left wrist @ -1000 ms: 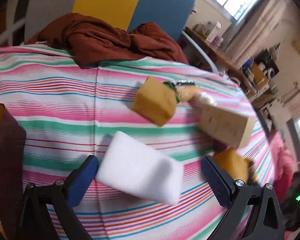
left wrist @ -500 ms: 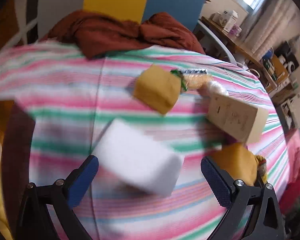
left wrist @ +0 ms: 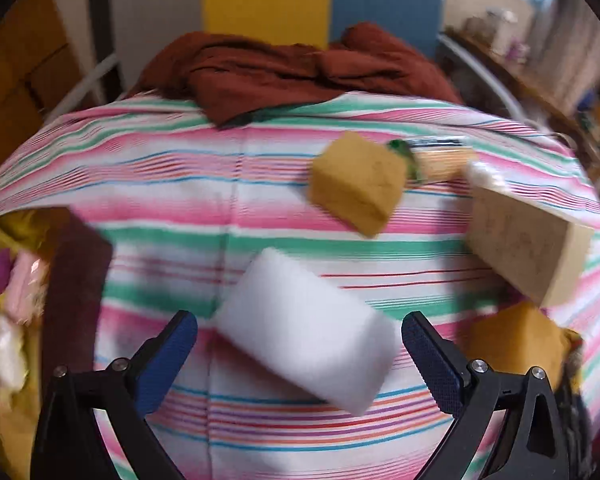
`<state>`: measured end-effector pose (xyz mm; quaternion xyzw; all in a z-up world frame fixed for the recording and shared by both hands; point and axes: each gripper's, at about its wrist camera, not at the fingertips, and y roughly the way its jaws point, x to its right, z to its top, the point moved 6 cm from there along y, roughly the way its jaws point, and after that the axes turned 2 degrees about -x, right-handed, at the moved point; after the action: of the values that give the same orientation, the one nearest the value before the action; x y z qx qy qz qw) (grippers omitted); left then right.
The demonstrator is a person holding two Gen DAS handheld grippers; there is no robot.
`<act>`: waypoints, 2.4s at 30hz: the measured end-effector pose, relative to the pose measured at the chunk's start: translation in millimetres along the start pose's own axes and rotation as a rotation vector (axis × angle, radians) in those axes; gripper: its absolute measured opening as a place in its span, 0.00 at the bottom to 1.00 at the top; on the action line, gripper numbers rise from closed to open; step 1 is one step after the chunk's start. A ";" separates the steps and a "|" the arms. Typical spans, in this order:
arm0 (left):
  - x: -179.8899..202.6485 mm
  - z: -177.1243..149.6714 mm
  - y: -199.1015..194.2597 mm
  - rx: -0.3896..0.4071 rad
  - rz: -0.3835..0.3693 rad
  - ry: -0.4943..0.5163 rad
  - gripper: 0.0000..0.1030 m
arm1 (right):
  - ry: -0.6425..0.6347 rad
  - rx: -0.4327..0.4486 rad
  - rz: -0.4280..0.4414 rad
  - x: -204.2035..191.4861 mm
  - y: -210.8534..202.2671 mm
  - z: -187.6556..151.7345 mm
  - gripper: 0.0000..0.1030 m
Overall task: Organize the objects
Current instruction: 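Grasp the white foam block with the left tool, then carry the white block with the left tool into the tray while the right tool drops the sock there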
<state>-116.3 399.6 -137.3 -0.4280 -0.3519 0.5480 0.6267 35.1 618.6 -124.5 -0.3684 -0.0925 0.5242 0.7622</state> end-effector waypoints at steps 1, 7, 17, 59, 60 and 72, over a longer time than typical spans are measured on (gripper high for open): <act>-0.8 -0.2 4.8 -0.025 0.014 -0.008 1.00 | 0.000 0.000 0.000 -0.3 0.4 0.3 0.36; -2.7 0.7 22.6 -0.180 -0.122 -0.178 0.98 | 0.000 0.000 0.000 -0.4 0.7 0.3 0.36; 10.1 9.1 9.6 -0.032 -0.131 0.220 0.84 | 0.013 0.004 0.013 2.9 0.4 0.1 0.37; -25.2 -44.5 -17.8 0.265 -0.327 0.112 0.59 | 0.025 0.062 -0.026 -2.8 -32.1 -9.5 0.34; -26.4 -49.0 -21.2 0.267 -0.336 0.116 0.59 | 0.031 0.058 -0.031 -3.7 -35.3 -13.3 0.34; -40.1 -98.6 -70.8 0.269 -0.525 0.181 0.59 | 0.047 0.025 0.082 -59.0 -69.5 -41.6 0.34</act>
<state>-5.4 342.8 -108.9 -0.2826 -0.3174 0.3689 0.8266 82.3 535.6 -93.9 -0.3743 -0.0528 0.5474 0.7466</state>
